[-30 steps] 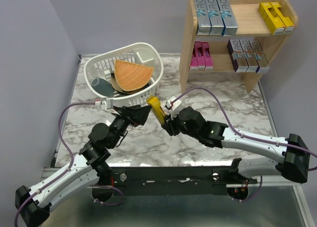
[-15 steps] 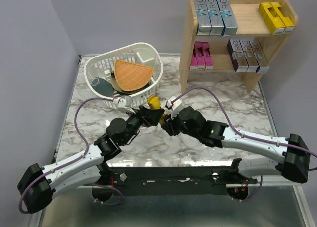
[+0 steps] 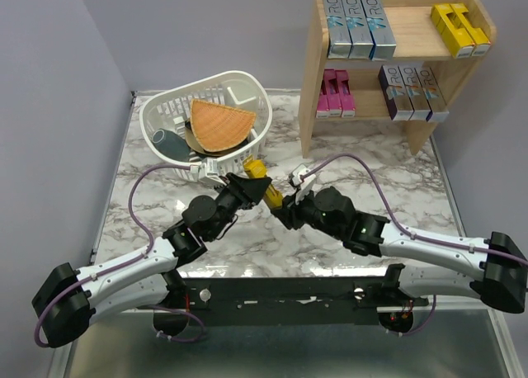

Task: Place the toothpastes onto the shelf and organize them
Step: Pick up the toothpaste from the center of the board.

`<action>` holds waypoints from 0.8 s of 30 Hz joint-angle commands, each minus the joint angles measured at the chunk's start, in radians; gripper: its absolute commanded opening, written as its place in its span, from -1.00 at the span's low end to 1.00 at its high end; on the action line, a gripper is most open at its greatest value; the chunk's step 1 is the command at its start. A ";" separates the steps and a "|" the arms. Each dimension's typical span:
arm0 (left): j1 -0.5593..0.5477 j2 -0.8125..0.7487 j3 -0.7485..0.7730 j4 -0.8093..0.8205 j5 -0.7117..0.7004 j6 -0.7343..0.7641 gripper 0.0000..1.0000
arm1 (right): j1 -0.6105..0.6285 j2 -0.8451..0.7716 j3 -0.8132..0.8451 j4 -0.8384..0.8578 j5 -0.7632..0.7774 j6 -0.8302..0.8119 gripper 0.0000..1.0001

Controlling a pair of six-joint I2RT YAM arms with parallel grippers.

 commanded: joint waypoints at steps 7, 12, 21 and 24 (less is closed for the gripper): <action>0.007 -0.005 0.032 0.001 -0.111 -0.234 -0.35 | -0.003 -0.162 -0.257 0.451 -0.017 -0.101 0.22; 0.010 -0.007 0.038 0.001 -0.104 -0.314 -0.40 | -0.003 -0.206 -0.355 0.615 -0.026 -0.146 0.20; 0.012 0.076 0.050 0.080 -0.012 -0.410 -0.43 | -0.003 -0.229 -0.408 0.744 -0.054 -0.199 0.11; 0.012 0.103 0.053 0.113 0.015 -0.429 -0.44 | -0.003 -0.222 -0.408 0.755 -0.041 -0.231 0.11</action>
